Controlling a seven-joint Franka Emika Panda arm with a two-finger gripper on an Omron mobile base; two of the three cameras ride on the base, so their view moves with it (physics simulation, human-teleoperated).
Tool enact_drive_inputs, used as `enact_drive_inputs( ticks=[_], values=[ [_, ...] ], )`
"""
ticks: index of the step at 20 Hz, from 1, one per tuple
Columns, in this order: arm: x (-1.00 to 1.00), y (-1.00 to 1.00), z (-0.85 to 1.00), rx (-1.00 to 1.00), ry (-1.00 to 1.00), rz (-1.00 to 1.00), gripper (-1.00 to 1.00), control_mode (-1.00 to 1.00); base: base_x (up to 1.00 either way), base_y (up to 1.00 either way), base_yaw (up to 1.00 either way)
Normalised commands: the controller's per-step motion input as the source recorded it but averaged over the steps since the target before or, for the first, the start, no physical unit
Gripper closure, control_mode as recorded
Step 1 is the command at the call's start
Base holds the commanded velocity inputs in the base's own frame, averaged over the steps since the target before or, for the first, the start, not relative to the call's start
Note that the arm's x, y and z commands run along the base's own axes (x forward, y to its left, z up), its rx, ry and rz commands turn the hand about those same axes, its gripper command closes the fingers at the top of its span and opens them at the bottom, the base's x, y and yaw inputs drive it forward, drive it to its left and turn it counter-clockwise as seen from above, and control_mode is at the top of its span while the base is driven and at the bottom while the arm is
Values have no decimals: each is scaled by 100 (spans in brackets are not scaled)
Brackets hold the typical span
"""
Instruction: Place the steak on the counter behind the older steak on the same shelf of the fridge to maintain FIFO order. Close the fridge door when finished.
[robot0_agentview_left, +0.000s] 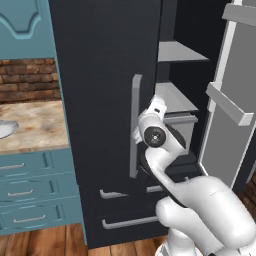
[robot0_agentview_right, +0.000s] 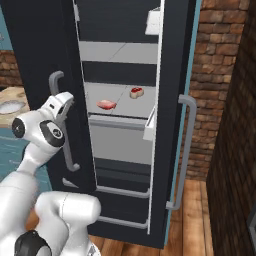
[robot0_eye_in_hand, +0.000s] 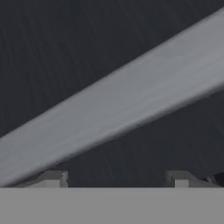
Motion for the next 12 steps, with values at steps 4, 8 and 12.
enact_drive_inputs(
  ticks=[4, 8, 12],
  values=[
    [83, -3, 0, 0, 0, 6, -100, -100, 0, 0, 0],
    [79, -1, 0, 0, 0, 8, -100, -100, 0, 0, 0],
    [70, 0, 4, 0, 0, 11, -100, -100, 0, 0, 0]
  ],
)
